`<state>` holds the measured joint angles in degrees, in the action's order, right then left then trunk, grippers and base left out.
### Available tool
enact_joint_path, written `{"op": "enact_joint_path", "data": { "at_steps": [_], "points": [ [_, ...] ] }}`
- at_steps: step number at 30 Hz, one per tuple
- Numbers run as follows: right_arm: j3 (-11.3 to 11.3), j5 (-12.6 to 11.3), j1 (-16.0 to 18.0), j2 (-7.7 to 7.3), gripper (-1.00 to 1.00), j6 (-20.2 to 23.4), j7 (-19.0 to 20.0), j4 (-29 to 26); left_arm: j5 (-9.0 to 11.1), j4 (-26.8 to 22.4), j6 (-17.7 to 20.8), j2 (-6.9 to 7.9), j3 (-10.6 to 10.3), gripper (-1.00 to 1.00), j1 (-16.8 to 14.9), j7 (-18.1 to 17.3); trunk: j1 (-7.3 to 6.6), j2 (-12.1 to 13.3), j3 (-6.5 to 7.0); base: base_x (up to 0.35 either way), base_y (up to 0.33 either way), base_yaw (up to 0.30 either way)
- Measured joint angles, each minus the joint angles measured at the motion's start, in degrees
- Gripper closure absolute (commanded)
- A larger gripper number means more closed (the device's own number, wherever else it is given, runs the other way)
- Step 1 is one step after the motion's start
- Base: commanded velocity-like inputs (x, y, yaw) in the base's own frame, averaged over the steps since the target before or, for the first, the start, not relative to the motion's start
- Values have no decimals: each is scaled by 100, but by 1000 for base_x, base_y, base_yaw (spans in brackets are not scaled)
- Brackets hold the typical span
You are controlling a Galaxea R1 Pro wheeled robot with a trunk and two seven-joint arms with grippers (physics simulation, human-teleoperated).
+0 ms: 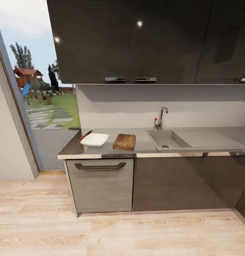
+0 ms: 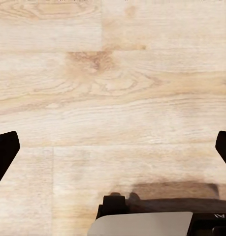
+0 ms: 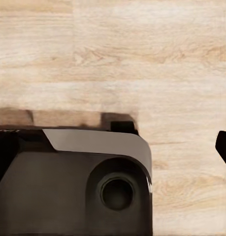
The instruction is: In the kitchen, take the Vidalia onion out of the sink, dice it on the chopping board with the paring knife, put the diced onion into the bowl on the countertop, then place both the paring knife and the chopping board into the sink.
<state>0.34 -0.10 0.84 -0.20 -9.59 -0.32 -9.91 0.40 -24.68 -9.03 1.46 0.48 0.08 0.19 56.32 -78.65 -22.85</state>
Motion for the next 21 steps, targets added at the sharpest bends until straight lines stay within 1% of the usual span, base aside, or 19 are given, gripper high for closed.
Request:
{"op": "enact_joint_path", "data": {
  "at_steps": [21],
  "points": [
    [-10,3,1,-10,-100,-7,0,87,0,-5,8,-22,8,-100,0,5,-461,843,377,0,0,0]
  ]
}}
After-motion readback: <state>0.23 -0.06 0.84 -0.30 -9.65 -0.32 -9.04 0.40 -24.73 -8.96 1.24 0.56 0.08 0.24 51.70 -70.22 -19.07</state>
